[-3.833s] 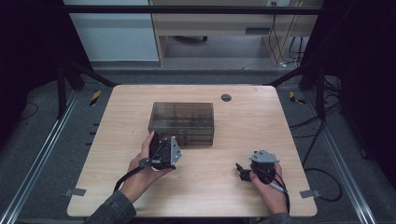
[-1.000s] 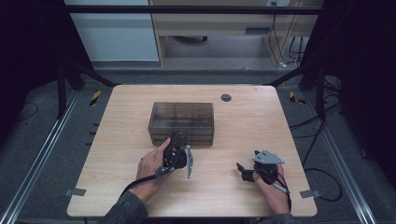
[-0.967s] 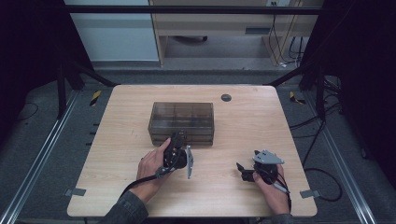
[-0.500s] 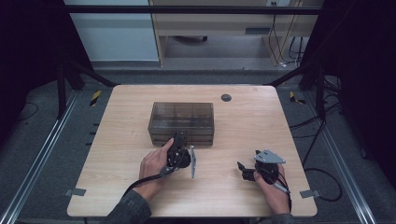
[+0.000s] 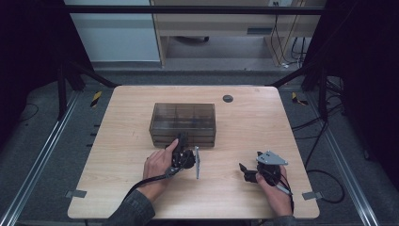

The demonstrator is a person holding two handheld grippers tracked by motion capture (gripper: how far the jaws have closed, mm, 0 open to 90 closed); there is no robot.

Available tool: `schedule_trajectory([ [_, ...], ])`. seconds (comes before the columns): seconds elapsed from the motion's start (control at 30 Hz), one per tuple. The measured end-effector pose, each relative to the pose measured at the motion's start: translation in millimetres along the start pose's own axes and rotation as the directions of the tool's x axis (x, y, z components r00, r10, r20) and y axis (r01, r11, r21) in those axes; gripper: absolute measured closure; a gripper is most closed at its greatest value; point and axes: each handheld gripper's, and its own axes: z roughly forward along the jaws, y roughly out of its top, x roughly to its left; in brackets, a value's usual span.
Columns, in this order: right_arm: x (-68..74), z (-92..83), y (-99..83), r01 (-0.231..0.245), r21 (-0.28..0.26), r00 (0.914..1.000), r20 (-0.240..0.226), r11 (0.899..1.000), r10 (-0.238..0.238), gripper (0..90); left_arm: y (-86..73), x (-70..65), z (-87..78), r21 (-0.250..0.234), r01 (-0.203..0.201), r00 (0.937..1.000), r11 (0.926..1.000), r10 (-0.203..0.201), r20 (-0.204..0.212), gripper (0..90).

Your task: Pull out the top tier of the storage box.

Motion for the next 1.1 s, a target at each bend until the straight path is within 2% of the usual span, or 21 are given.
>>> schedule_trajectory([
  [0.2, 0.2, -0.1, 0.0, 0.002, 0.001, 1.0000, -0.003, 1.000, -0.002, 14.1, -0.8, 0.4, 1.9, 0.017, 0.003, 1.0000, 0.9999, -0.003, 0.004, 66.7],
  [0.4, 0.5, -0.4, 0.0, -0.001, 0.001, 1.0000, -0.003, 1.000, 0.001, 14.0, 0.1, -1.7, 2.9, 0.010, -0.011, 0.9999, 0.9999, 0.011, -0.005, 66.9],
  [0.63, 0.4, -0.4, 0.0, -0.002, -0.001, 1.0000, -0.004, 1.000, 0.002, 13.9, -0.1, -2.4, 3.7, 0.009, -0.011, 0.9999, 0.9999, 0.011, -0.009, 71.0],
  [1.1, 1.1, 0.3, 0.2, 0.010, 0.002, 0.9999, -0.002, 1.000, -0.010, 14.1, -0.3, -6.0, 4.3, 0.008, -0.049, 0.9985, 0.9988, 0.049, -0.024, 74.1],
])
